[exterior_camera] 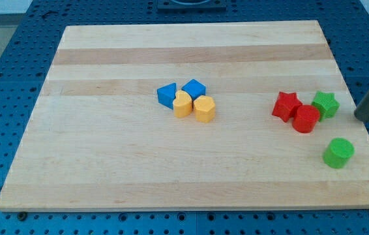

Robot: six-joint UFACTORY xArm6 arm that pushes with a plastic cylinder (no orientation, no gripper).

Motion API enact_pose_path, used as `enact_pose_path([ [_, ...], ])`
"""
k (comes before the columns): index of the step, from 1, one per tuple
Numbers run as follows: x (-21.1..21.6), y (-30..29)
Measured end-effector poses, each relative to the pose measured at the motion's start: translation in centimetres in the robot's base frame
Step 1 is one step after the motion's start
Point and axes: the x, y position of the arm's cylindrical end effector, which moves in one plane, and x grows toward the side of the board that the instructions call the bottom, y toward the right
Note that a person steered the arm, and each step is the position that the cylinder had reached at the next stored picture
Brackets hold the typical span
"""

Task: Push the green star to the top of the green circle

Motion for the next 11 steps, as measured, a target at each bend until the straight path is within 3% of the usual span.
enact_pose_path([
  [1,-0.9,-0.7],
  [2,-6.3,-5.0],
  [4,-9.1,-7.3],
  [5,-5.7,-7.1],
  [11,2.1,-7.2],
])
